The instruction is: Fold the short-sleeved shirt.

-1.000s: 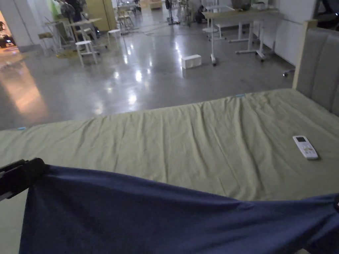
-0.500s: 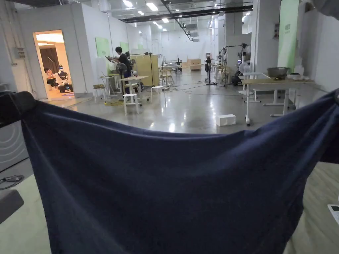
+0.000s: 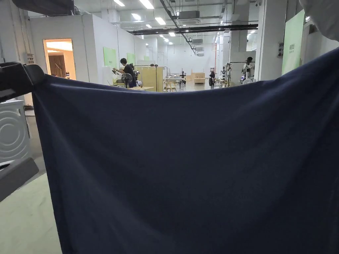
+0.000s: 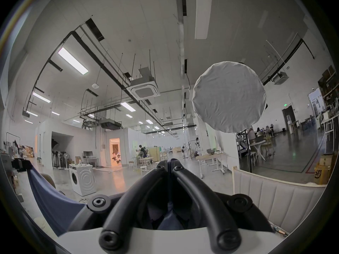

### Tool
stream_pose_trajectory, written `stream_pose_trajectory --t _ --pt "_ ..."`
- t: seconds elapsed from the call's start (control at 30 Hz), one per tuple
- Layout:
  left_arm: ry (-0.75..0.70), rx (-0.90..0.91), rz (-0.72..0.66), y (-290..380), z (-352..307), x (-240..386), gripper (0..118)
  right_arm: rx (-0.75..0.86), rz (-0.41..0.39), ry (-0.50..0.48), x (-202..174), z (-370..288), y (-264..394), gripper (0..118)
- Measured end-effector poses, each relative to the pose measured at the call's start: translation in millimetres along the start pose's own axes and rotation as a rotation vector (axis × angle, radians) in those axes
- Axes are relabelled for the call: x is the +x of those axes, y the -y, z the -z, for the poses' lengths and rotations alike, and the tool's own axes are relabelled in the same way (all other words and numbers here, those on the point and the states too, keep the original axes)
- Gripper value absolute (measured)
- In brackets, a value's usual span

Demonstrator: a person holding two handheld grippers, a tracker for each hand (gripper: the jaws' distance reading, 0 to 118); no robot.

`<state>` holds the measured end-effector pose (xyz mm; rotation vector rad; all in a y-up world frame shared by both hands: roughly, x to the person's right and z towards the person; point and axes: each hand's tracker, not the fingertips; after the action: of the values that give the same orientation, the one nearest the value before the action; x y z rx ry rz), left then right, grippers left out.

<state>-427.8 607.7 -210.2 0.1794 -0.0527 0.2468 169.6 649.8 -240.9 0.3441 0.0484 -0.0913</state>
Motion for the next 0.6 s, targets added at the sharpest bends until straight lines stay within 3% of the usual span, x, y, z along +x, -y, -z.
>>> stream_pose_trajectory --t 0.13,0.6 --pt "-0.003 0.005 0.016 -2 1 -2 6 -0.007 -0.028 0.017 2 1 2 2" --pt "-0.028 -0.017 0.036 7 31 -3 6 -0.045 -0.014 0.033 25 50 28 2"
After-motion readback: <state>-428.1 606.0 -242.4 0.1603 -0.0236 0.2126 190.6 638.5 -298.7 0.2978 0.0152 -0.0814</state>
